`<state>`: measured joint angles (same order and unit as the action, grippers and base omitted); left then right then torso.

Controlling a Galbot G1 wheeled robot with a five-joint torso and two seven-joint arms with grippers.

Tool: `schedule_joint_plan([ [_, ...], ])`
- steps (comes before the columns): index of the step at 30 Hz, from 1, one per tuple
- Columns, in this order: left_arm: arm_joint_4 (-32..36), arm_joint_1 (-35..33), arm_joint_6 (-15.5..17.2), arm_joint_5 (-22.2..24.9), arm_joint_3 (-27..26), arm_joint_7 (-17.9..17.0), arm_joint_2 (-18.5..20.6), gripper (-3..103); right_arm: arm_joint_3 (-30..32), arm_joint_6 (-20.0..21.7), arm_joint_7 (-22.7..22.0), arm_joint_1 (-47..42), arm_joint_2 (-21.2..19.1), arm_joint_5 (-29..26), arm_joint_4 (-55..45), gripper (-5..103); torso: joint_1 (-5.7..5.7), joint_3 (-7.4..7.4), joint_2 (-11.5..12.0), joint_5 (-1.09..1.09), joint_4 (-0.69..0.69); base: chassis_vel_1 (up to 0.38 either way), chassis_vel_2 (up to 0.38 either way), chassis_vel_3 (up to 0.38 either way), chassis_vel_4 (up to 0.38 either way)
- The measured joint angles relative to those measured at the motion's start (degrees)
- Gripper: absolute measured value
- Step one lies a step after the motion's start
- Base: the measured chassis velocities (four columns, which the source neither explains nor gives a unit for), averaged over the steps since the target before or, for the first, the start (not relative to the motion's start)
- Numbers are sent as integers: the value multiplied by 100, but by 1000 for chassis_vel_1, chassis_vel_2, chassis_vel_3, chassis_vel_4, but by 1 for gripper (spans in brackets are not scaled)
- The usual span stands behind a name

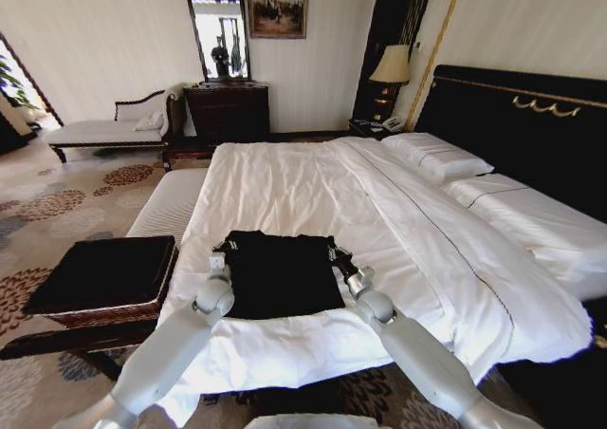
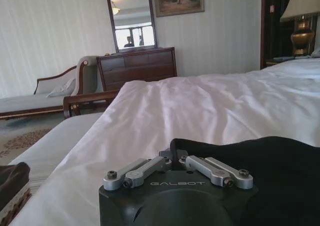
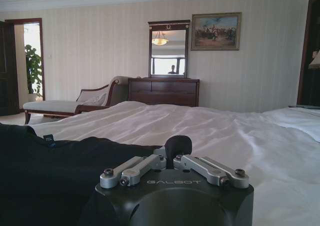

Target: Fold the clothes on the bed and place them into the basket.

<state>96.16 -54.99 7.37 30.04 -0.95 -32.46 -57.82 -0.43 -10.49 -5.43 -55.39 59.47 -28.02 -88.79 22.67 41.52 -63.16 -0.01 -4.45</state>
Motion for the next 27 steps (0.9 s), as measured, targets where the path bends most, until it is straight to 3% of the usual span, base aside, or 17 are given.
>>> schedule_joint_plan([
  [5, 367, -647, -85, -237, -307, 144, 205, 0, 138, -98, 79, -460, 59, 210, -170, 1, 2, 0, 0, 1, -1, 0, 0, 0, 0],
  [19, 822, -1536, -248, -812, -391, 489, 462, -2, 510, -386, 303, -1433, 7, 724, -610, 1, 2, 1, 0, 0, -2, 0, 0, 0, 0],
  [22, 1095, -1981, -180, -867, -474, 512, 627, 12, 679, -586, 448, -1808, -12, 921, -757, 11, 2, 0, 0, 0, -1, 0, 0, 0, 0],
  [23, 1095, -1981, -180, -867, -474, 512, 627, 12, 679, -586, 448, -1808, -12, 921, -757, 11, 2, 0, 0, 0, -1, 0, 0, 0, 0],
  [25, 1228, -2278, -195, -942, -573, 529, 691, 23, 863, -716, 564, -2039, 15, 1050, -840, 22, 2, 1, 0, 1, 1, 0, 0, 0, 0],
  [26, 1278, -2398, -219, -979, -632, 541, 715, 23, 955, -769, 612, -2148, 22, 1106, -902, 27, 2, 0, 0, 1, 1, 0, 0, 0, 0],
  [27, 1307, -2463, -240, -994, -672, 548, 726, 28, 1031, -804, 653, -2233, 25, 1146, -959, 27, 2, 1, 1, 1, 1, 0, 0, 0, 0],
])
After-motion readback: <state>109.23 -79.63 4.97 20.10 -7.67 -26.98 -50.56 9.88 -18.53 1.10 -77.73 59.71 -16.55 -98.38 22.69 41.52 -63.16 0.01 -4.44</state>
